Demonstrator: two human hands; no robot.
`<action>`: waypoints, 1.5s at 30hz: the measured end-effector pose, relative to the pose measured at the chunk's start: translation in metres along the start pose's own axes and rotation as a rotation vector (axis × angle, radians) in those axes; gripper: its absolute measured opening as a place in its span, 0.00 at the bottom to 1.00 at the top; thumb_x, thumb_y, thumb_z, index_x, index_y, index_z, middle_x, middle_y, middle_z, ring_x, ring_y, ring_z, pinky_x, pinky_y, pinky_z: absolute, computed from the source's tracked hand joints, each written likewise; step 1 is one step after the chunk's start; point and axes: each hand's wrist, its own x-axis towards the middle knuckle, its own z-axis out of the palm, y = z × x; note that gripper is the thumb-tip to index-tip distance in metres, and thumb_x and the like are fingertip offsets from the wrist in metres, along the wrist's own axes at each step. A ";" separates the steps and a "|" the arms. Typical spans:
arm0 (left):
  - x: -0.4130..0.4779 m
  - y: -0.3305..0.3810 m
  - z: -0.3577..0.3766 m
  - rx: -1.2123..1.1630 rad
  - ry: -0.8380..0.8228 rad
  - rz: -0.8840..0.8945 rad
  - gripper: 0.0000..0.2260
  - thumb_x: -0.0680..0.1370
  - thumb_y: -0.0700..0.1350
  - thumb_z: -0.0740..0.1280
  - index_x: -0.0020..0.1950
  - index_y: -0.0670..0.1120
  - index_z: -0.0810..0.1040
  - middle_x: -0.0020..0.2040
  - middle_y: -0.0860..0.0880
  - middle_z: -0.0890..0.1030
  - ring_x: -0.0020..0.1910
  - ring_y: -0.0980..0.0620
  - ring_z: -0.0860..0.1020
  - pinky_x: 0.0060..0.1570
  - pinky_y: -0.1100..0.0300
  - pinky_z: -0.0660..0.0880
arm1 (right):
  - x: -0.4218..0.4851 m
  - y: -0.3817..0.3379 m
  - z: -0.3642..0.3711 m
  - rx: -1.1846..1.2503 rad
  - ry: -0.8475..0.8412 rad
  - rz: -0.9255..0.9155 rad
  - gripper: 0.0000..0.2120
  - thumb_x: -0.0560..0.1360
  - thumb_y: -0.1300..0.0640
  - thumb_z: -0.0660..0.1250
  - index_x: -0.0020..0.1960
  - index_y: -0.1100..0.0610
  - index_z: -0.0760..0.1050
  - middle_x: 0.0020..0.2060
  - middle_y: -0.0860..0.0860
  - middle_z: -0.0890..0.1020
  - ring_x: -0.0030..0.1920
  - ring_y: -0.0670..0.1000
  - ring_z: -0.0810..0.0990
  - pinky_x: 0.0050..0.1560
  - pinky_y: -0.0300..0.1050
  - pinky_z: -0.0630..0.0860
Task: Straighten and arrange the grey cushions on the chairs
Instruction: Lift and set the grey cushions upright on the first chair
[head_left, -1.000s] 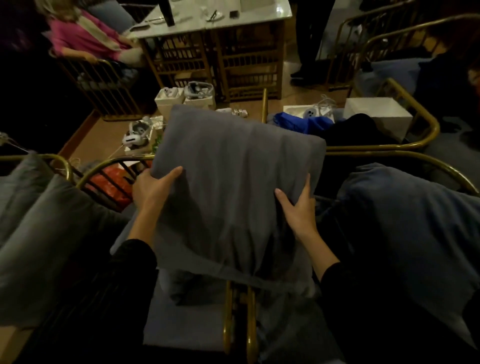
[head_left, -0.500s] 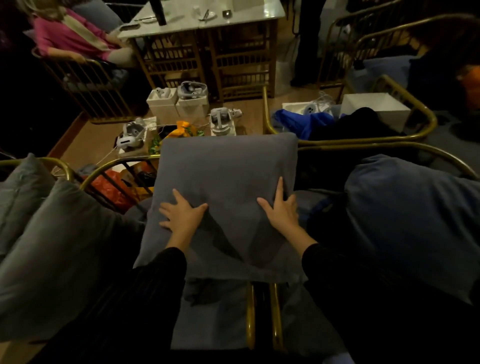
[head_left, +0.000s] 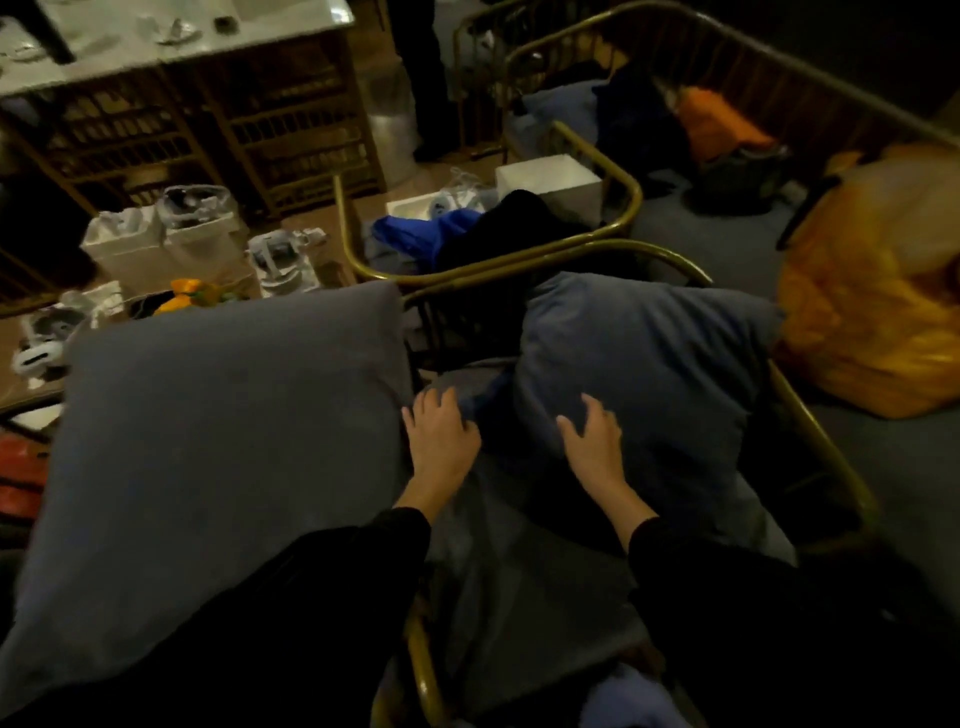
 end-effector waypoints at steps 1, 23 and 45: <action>0.010 0.012 0.015 -0.009 -0.056 0.007 0.23 0.76 0.42 0.64 0.71 0.39 0.68 0.69 0.37 0.71 0.72 0.37 0.65 0.71 0.39 0.59 | 0.010 0.016 -0.019 -0.014 0.062 0.040 0.27 0.79 0.52 0.64 0.74 0.60 0.61 0.71 0.62 0.66 0.70 0.63 0.64 0.70 0.55 0.63; 0.206 0.068 0.203 -0.844 -0.368 -0.545 0.43 0.66 0.71 0.69 0.75 0.48 0.67 0.70 0.46 0.74 0.66 0.45 0.74 0.65 0.52 0.72 | 0.174 0.205 -0.107 0.232 0.157 0.431 0.57 0.65 0.38 0.73 0.79 0.52 0.40 0.77 0.60 0.53 0.76 0.62 0.57 0.74 0.57 0.59; 0.044 0.060 0.097 -1.269 0.112 -0.828 0.11 0.72 0.36 0.69 0.52 0.47 0.79 0.48 0.47 0.82 0.46 0.47 0.80 0.47 0.53 0.76 | 0.118 0.152 -0.158 0.599 -0.129 0.280 0.50 0.54 0.41 0.79 0.72 0.44 0.61 0.70 0.48 0.71 0.68 0.54 0.71 0.69 0.59 0.69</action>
